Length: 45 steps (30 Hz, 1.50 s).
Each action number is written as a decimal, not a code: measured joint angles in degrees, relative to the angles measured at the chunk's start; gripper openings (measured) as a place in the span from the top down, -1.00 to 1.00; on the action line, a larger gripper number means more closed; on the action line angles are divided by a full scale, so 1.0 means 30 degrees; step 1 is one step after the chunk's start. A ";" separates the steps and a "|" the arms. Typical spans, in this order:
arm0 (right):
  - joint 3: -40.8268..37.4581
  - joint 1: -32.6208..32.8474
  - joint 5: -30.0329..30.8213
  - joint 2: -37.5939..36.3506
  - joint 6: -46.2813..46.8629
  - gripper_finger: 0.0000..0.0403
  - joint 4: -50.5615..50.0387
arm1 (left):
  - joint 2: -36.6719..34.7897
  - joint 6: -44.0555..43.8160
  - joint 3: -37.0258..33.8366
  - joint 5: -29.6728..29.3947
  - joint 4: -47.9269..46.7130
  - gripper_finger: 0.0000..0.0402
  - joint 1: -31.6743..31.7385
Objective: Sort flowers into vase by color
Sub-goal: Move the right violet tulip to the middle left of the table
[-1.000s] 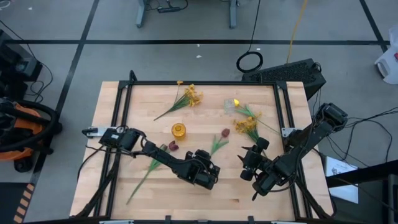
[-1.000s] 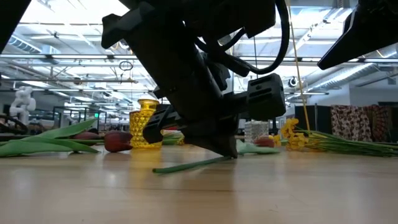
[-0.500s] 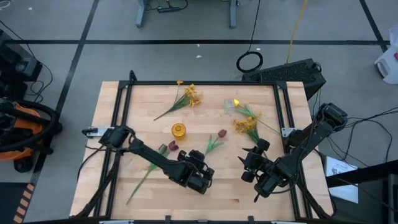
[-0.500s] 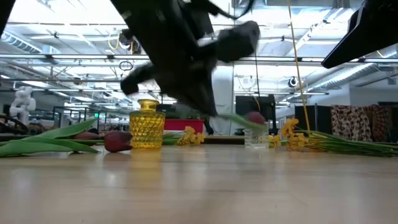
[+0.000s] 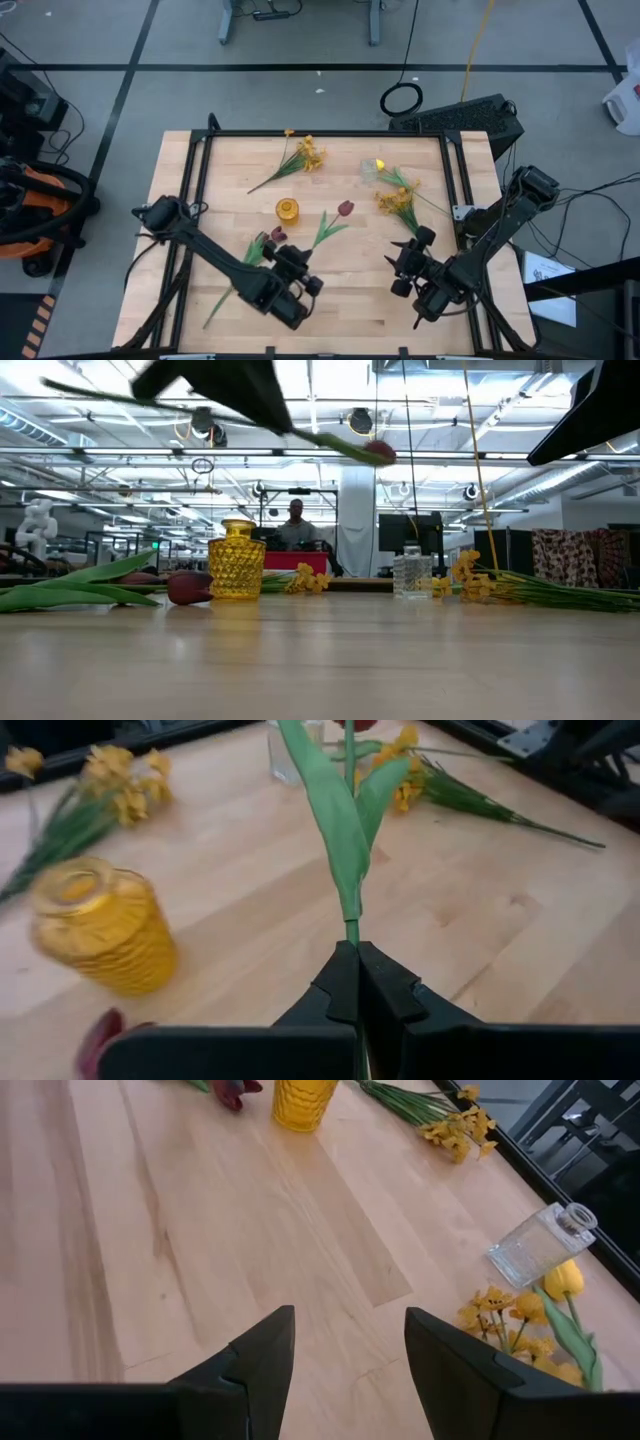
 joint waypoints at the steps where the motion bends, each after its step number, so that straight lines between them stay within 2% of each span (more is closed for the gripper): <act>1: 0.0000 0.0038 0.0039 0.0000 0.0140 0.09 -0.0018 | -0.0120 -0.0443 0.0000 -0.0082 -0.0576 1.00 -0.0203; 5: 0.0000 0.0043 0.0402 0.0000 0.0250 0.09 -0.0003 | -0.0388 -0.2835 0.0000 0.0078 -0.3371 1.00 -0.1015; 9: 0.0000 0.0014 0.0739 0.0000 0.0223 0.09 -0.0035 | -0.0386 -0.6771 0.0000 0.0486 -0.6702 1.00 -0.2227; 13: 0.0000 -0.0185 0.3263 0.0000 -0.0047 0.09 -0.0026 | -0.0386 -0.9990 0.0000 0.0509 -0.8999 1.00 -0.3406; 16: 0.0000 -0.1535 0.4508 -0.0005 -0.2501 0.11 0.0044 | -0.0386 -1.2420 0.0000 0.0545 -1.0790 1.00 -0.4195; 20: 0.0000 -0.4986 0.3677 -0.0505 -0.8911 0.22 0.1723 | -0.0400 -1.3983 -0.0481 0.1517 -1.1467 1.00 -0.4778; 23: 0.0000 -0.8003 0.0654 -0.0961 -1.6724 0.32 0.5999 | -0.0365 -1.4703 -0.1228 0.2381 -1.1519 1.00 -0.4977; 26: 0.0000 -1.1051 -0.4866 -0.1409 -2.4534 0.38 1.1160 | -0.0368 -1.5008 -0.1810 0.2696 -1.1531 1.00 -0.5150; 28: 0.0000 -1.3074 -0.8208 -0.1464 -2.8361 0.39 1.4295 | -0.0377 -1.5002 -0.1829 0.2693 -1.1543 1.00 -0.5250; 30: 0.0016 -1.5117 -1.1057 -0.1437 -3.0906 0.38 1.6757 | -0.0378 -1.5000 -0.1793 0.2605 -1.1554 1.00 -0.5305; 33: 0.0654 -1.8200 -1.5315 -0.0507 -3.2653 0.30 1.8511 | -0.0384 -1.4997 -0.1785 0.2578 -1.1556 1.00 -0.5470; 36: 0.2580 -2.0637 -1.8469 0.1456 -3.2783 0.19 1.7138 | -0.0398 -1.5000 -0.1770 0.2565 -1.1561 1.00 -0.5490; 41: 0.6646 -2.2616 -2.0924 0.5002 -3.2643 0.08 1.4784 | -0.1040 -1.5022 -0.1763 0.1932 -1.1588 1.00 -0.5432; 45: 0.9082 -2.3285 -2.1175 0.7733 -3.3286 0.07 1.4192 | -0.1824 -1.5368 -0.1758 0.1313 -1.1592 1.00 -0.5439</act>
